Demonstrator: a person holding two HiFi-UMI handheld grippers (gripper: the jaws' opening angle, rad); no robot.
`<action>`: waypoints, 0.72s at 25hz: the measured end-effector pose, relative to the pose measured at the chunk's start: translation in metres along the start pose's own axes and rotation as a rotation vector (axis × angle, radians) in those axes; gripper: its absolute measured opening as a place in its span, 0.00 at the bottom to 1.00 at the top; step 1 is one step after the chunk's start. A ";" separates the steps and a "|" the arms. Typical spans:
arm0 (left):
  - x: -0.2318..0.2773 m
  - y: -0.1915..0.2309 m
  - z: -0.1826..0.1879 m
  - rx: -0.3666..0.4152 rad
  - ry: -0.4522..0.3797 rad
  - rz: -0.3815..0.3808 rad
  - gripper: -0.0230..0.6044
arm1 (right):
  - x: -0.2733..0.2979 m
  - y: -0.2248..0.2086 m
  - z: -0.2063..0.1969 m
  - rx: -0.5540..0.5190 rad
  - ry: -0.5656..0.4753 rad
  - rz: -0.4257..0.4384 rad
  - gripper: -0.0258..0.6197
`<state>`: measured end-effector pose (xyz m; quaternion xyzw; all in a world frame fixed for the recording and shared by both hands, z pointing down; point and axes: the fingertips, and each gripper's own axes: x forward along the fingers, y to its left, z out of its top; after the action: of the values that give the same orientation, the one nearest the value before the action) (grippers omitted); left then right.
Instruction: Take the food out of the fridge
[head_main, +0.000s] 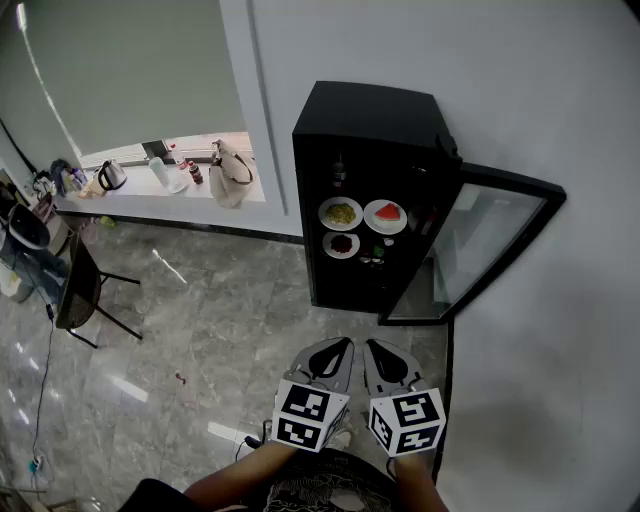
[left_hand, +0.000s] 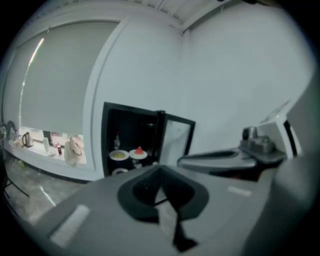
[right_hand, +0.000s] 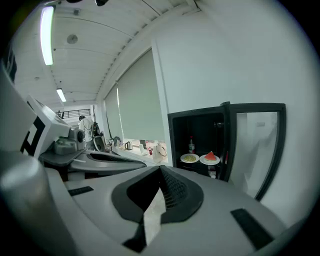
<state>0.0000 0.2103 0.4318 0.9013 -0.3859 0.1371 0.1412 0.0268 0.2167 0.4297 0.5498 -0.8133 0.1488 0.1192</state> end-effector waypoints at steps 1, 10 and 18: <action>0.000 -0.001 0.000 0.000 0.002 0.002 0.01 | -0.001 -0.001 0.000 0.000 0.000 0.000 0.04; 0.009 -0.010 -0.006 -0.013 0.010 0.024 0.01 | -0.008 -0.014 -0.005 0.021 -0.016 0.013 0.04; 0.021 -0.016 -0.008 -0.021 0.016 0.030 0.01 | -0.007 -0.029 -0.010 0.030 -0.015 0.015 0.04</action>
<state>0.0242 0.2098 0.4440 0.8927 -0.3999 0.1422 0.1518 0.0566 0.2159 0.4398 0.5465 -0.8159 0.1576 0.1036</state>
